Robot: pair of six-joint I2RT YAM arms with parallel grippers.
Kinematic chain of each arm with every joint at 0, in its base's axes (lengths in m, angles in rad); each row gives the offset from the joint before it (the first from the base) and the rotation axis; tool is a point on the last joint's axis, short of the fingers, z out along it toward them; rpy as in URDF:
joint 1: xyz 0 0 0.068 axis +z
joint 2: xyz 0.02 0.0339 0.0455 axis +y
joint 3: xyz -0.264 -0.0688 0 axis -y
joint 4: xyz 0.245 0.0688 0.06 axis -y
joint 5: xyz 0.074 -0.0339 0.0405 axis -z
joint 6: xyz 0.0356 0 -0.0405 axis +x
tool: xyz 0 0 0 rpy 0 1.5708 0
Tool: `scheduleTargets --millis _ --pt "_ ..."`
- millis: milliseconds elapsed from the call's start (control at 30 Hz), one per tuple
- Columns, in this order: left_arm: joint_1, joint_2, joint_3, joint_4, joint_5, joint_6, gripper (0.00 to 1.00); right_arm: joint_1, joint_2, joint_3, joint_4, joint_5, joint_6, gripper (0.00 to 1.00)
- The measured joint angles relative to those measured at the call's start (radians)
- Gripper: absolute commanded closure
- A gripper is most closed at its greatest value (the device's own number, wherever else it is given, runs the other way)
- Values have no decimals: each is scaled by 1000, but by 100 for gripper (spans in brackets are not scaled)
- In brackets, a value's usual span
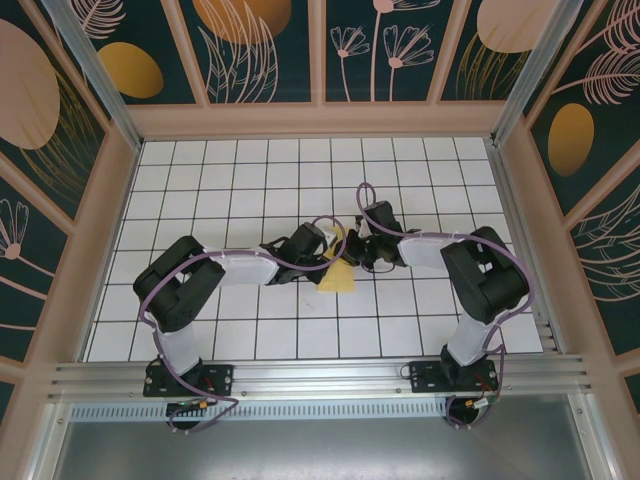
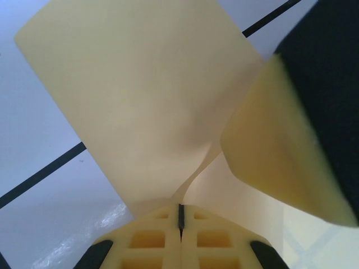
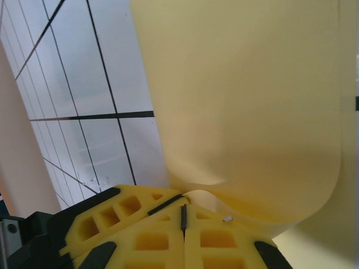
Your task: Fold a paper plane with a square sheet of paper (fold left side to right side)
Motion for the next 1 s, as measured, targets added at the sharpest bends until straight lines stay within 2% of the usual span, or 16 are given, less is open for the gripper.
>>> scheduleTargets --millis 1000 --pt "0 2 0 6 -1 0 100 -14 33 -49 27 -5 -39 95"
